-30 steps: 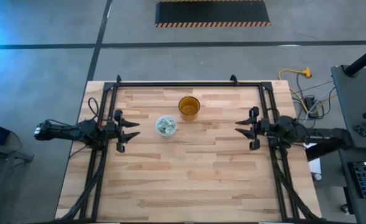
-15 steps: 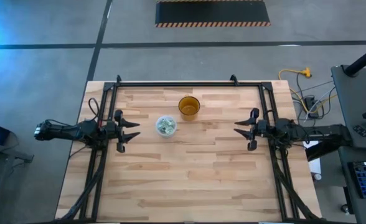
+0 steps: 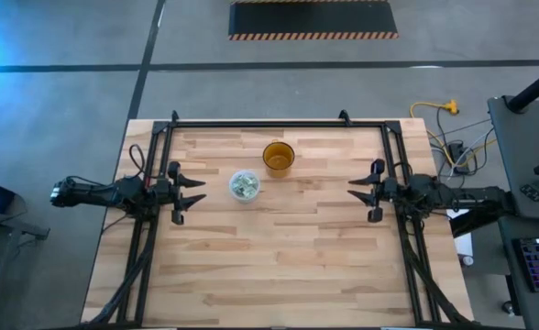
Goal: Pick and place Stevia / Truvia into bins
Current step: Return to Home Position
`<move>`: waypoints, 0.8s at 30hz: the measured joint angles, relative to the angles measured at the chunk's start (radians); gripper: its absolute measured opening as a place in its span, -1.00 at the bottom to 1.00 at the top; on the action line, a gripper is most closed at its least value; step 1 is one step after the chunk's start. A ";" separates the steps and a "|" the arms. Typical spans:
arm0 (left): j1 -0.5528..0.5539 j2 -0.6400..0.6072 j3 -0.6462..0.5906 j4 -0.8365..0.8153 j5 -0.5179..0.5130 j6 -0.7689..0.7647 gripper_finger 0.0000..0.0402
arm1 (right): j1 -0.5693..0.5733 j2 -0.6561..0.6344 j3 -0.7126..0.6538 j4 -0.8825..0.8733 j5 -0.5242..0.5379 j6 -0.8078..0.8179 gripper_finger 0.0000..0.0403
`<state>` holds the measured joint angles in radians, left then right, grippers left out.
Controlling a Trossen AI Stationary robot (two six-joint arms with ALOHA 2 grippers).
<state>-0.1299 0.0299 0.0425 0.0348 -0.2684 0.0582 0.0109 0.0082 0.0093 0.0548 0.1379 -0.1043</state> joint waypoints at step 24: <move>0.000 0.009 -0.002 -0.028 0.000 0.001 -0.21 | 0.000 0.040 0.000 -0.026 -0.005 -0.059 -0.41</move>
<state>-0.1303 0.0389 0.0407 0.0070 -0.2688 0.0595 0.0109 0.0479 0.0093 0.0288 0.1329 -0.1633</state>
